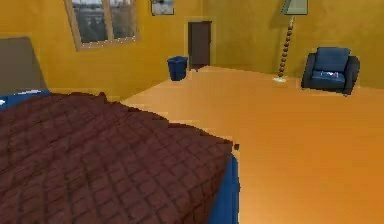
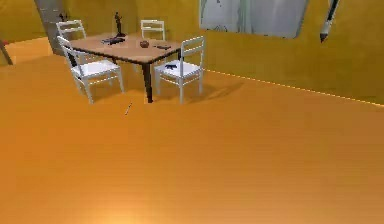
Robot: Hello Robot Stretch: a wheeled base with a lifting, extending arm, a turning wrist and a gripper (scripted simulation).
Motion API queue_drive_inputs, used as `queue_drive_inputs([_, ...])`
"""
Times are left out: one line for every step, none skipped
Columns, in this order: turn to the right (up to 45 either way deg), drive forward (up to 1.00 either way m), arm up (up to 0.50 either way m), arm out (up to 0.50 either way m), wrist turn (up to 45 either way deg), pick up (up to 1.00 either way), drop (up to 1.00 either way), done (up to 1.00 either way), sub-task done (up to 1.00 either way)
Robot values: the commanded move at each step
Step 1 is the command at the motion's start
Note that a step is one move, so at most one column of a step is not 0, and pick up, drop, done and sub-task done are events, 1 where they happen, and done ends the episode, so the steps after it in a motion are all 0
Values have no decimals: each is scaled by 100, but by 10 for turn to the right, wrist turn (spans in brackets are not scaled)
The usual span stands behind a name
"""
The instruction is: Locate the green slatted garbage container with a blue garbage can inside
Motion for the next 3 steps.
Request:
queue_drive_inputs([450,0,0,0,0,0,0,0,0])
queue_drive_inputs([450,0,0,0,0,0,0,0,0])
queue_drive_inputs([270,0,0,0,0,0,0,0,0])
